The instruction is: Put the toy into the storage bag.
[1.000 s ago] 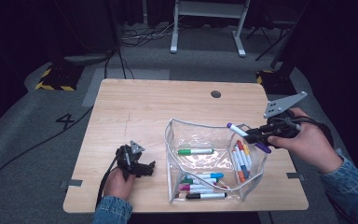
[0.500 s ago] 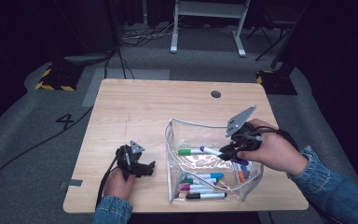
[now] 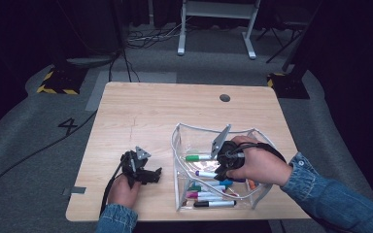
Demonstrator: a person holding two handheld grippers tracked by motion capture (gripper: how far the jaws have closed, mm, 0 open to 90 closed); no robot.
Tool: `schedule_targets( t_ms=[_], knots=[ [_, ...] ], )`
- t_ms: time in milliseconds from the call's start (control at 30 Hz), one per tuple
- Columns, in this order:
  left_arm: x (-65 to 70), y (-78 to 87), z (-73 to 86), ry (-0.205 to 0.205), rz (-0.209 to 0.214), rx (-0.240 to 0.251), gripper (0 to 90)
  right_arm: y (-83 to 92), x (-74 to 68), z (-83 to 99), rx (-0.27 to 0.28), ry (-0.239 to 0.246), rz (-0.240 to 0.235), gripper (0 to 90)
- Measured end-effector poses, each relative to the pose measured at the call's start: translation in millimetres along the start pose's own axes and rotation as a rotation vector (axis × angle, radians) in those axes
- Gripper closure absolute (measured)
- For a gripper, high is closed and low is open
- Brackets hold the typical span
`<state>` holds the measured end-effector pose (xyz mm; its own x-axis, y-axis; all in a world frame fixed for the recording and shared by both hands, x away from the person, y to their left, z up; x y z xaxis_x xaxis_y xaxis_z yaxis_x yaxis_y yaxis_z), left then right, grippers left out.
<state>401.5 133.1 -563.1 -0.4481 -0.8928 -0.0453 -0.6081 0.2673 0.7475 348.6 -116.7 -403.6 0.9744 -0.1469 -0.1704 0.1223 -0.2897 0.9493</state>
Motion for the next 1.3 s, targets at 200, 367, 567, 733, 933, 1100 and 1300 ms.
schedule_targets(
  t_ms=[200,367,567,733,933,1100,1300],
  knots=[
    [0.1,0.0,0.0,0.000,0.000,0.000,0.0,-16.9,-2.4,0.6,-0.052,0.013,-0.023,77.2],
    [0.1,-0.1,-0.1,0.001,0.000,0.001,0.0,-32.1,-5.0,2.1,-0.088,0.007,-0.044,77.2],
    [0.1,0.0,-0.1,0.002,0.000,0.000,0.0,-46.6,-5.5,3.3,-0.142,0.011,-0.060,77.2],
    [0.0,0.0,0.0,0.000,0.000,0.000,0.0,-53.5,-1.4,5.3,-0.181,0.006,-0.063,77.2],
    [0.0,0.1,0.0,0.000,0.000,-0.001,0.0,-62.8,2.7,9.0,-0.217,0.008,-0.071,77.1],
    [-0.1,0.2,0.2,0.000,0.000,0.000,0.0,-67.6,5.9,10.0,-0.208,0.023,-0.060,63.3],
    [0.1,0.2,0.2,0.002,0.001,0.000,0.0,-55.6,11.9,2.1,-0.087,0.005,0.015,45.5]
  ],
)
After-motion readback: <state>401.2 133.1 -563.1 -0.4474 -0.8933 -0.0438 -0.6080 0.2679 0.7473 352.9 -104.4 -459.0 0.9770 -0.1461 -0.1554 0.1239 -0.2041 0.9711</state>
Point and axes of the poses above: each handheld gripper's, and its own axes: y roughly backward along the jaws, z roughly out of its underside, x roughly to its right, the point moved 7 cm from there along -y, roughly forward along the jaws, and after that the axes turned 5 degrees about -z, right-handed, at the moved point
